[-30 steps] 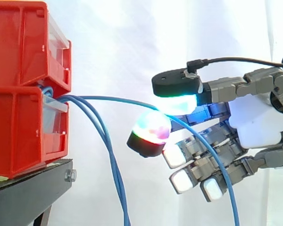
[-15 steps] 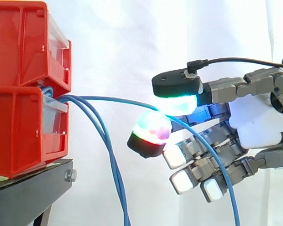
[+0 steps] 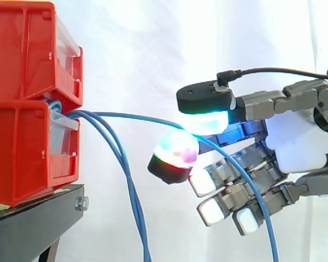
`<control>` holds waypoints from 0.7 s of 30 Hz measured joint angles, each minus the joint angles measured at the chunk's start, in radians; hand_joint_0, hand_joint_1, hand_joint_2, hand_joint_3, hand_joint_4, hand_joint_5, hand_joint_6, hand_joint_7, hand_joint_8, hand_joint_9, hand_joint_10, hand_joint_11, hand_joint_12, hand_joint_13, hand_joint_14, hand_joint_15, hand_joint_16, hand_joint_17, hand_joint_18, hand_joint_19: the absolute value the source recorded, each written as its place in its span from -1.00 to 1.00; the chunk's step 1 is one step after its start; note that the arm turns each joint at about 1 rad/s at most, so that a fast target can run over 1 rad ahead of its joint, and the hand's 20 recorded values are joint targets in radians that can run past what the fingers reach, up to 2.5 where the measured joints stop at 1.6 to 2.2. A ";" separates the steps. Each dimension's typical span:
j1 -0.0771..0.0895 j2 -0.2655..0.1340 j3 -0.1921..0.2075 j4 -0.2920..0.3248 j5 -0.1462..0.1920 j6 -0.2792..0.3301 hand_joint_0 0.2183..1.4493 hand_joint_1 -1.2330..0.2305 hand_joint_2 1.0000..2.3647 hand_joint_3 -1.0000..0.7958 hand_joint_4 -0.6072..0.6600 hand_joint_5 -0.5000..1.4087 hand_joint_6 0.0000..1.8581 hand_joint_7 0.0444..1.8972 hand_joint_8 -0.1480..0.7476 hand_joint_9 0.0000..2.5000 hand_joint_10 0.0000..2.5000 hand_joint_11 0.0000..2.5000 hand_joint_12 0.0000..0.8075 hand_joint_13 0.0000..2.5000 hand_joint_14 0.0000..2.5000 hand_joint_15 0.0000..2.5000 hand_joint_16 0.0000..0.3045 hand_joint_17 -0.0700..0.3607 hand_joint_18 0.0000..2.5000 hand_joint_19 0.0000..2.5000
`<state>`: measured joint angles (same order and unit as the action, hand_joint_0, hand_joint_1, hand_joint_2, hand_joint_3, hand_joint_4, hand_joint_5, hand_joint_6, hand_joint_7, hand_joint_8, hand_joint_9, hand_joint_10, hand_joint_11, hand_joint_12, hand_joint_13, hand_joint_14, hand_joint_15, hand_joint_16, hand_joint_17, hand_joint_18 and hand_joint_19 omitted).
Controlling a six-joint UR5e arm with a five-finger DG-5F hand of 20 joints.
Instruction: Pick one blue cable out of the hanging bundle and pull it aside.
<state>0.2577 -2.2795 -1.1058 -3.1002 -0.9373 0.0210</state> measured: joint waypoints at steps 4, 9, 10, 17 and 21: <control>0.000 0.000 0.000 0.000 0.000 0.000 -0.60 -0.28 -0.33 0.05 -0.11 -0.51 -0.06 0.08 0.06 -0.07 -0.99 -0.82 0.20 -0.23 -0.99 -0.62 -0.49 0.13 -0.28 -0.45; 0.000 0.000 0.000 0.000 0.000 0.000 -0.59 -0.28 -0.35 0.06 -0.12 -0.51 -0.06 0.08 0.06 -0.07 -0.99 -0.82 0.20 -0.24 -0.99 -0.62 -0.49 0.13 -0.28 -0.45; 0.000 0.000 0.000 0.000 -0.001 0.000 -0.59 -0.28 -0.36 0.05 -0.11 -0.51 -0.06 0.08 0.06 -0.07 -0.99 -0.82 0.20 -0.24 -0.99 -0.62 -0.49 0.13 -0.28 -0.45; 0.000 0.000 0.000 0.000 0.000 0.000 -0.59 -0.28 -0.36 0.06 -0.11 -0.51 -0.06 0.08 0.06 -0.07 -0.99 -0.83 0.21 -0.24 -0.99 -0.62 -0.49 0.13 -0.28 -0.45; 0.000 0.000 -0.001 0.000 -0.001 0.000 -0.59 -0.28 -0.36 0.05 -0.11 -0.51 -0.06 0.07 0.07 -0.07 -0.99 -0.82 0.21 -0.24 -0.99 -0.62 -0.49 0.14 -0.28 -0.45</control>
<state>0.2574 -2.2795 -1.1067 -3.1002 -0.9378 0.0206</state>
